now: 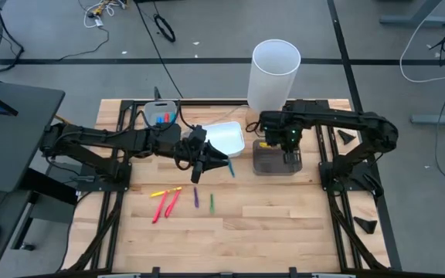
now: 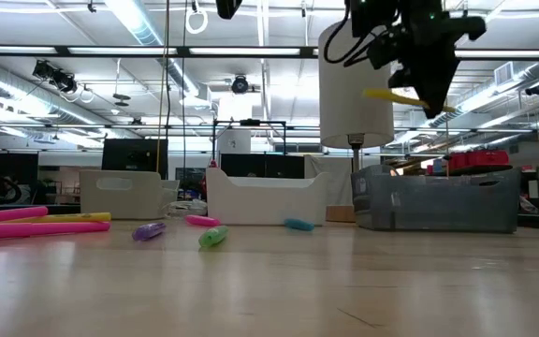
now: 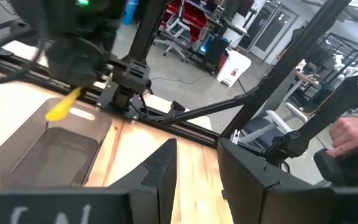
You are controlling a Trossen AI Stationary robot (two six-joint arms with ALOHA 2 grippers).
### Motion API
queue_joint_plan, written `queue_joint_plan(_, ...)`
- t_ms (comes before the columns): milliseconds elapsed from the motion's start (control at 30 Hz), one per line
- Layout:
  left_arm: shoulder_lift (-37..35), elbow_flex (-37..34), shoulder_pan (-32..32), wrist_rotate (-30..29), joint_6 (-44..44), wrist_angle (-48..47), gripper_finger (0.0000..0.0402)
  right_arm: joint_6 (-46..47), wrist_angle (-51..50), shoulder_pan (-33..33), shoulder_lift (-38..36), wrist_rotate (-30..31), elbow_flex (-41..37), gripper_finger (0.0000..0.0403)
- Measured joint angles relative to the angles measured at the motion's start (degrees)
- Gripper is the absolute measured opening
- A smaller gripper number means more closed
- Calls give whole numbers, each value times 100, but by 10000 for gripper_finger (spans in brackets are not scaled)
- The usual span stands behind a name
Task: Pick & Place Markers
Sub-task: Put the top yellow pen into the black transparent bin
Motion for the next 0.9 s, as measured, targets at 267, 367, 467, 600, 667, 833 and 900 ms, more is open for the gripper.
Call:
queue_joint_plan(267,0,0,0,0,2,-145,122,-413,68,-732,70,7,-2,17)
queue_joint_plan(367,0,0,0,0,37,-156,122,-429,71,-874,72,27,-2,17)
queue_joint_plan(467,0,0,1,0,42,-155,122,-449,71,-899,72,25,-2,17)
queue_joint_plan(600,0,0,7,0,44,-154,122,-447,98,-897,70,3,-2,17)
queue_joint_plan(667,0,0,6,0,45,-156,122,-446,147,-897,70,1,-16,16)
queue_joint_plan(833,0,0,7,0,45,-156,122,-439,441,-847,68,76,-467,16)
queue_joint_plan(900,0,0,5,0,45,-156,122,-385,687,-745,68,245,-735,16)
